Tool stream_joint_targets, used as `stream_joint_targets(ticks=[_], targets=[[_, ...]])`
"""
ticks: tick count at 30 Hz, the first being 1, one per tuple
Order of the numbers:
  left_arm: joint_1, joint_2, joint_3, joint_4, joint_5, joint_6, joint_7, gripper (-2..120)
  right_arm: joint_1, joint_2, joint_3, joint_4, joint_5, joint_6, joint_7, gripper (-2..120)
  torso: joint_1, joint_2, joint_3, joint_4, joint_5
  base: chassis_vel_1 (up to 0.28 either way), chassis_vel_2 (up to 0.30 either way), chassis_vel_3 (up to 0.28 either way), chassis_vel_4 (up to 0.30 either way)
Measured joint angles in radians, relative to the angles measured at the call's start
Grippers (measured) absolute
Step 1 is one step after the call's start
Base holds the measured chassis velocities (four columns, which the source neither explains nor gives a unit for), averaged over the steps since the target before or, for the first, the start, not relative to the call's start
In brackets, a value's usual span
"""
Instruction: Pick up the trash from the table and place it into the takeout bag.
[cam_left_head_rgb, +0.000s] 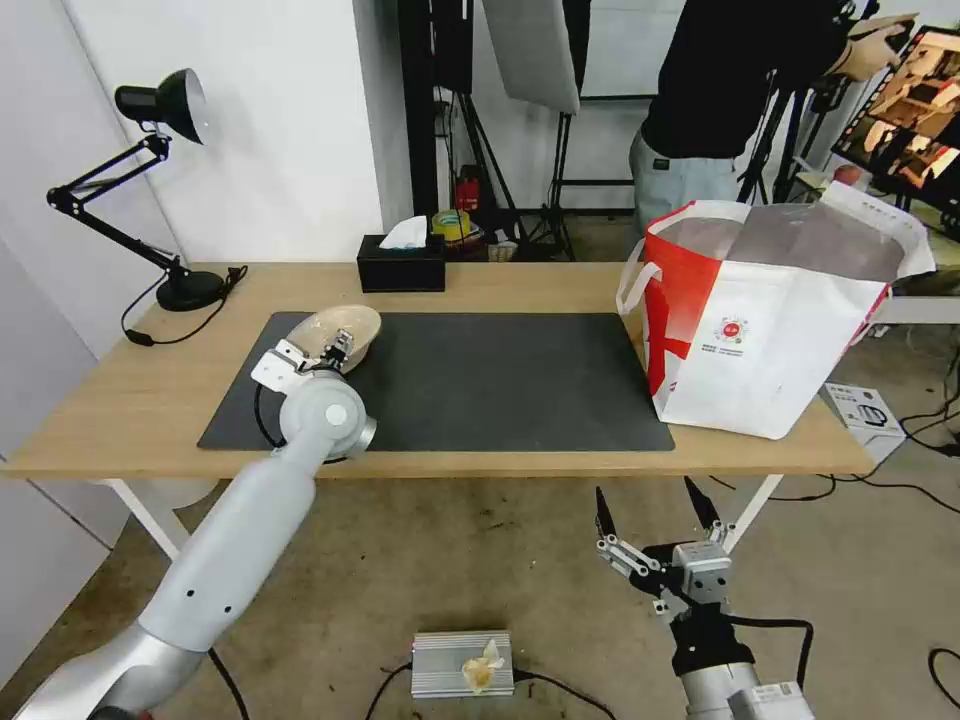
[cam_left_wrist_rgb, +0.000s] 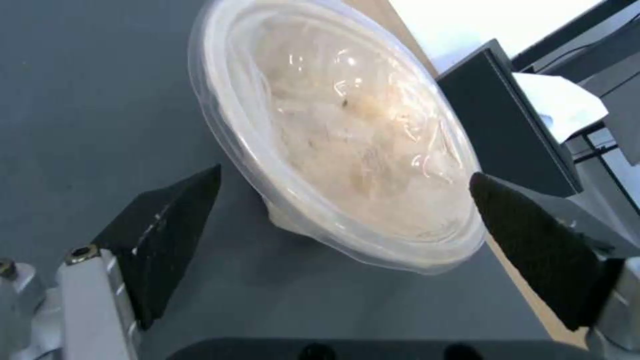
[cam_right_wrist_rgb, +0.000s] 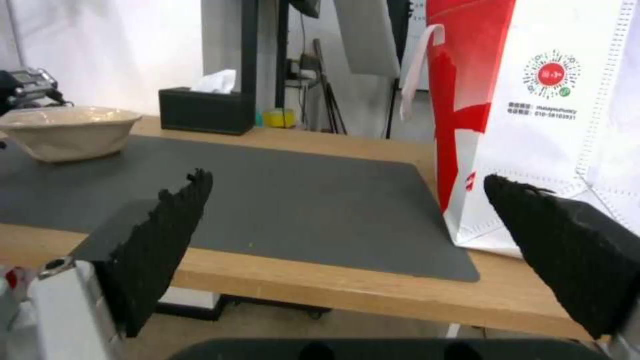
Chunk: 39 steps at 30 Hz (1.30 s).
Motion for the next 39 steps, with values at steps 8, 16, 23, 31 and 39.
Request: stream_joint_targets(ticks=[8,16,23,31,39], targets=[[0.000,-0.014,0.003,0.051,0.024,-0.004,0.027,100,0.000,0.000,0.000,0.000,0.000,0.000,0.000,100,0.000,0.000,0.000,0.0001,-0.0001,0.000,0.000,0.000,0.000],[-0.006,-0.025,0.001,0.072,0.047,-0.030,0.072,100,0.000,0.000,0.000,0.000,0.000,0.000,0.000,100,0.000,0.000,0.000,0.0000,-0.0001,0.000,0.000,0.000,0.000],[-0.006,-0.032,-0.001,0.085,0.054,-0.051,0.106,100,0.000,0.000,0.000,0.000,0.000,0.000,0.000,100,0.000,0.000,0.000,0.0001,0.0000,0.000,0.000,0.000,0.000],[-0.013,-0.044,-0.001,0.098,0.064,-0.064,0.114,97,0.000,0.000,0.000,0.000,0.000,0.000,0.000,100,0.000,0.000,0.000,0.0001,0.0000,0.000,0.000,0.000,0.000],[-0.008,-0.043,-0.007,0.094,0.066,-0.085,0.127,69,0.000,0.000,0.000,0.000,0.000,0.000,0.000,100,0.000,0.000,0.000,0.0001,-0.0001,0.000,0.000,0.000,0.000]])
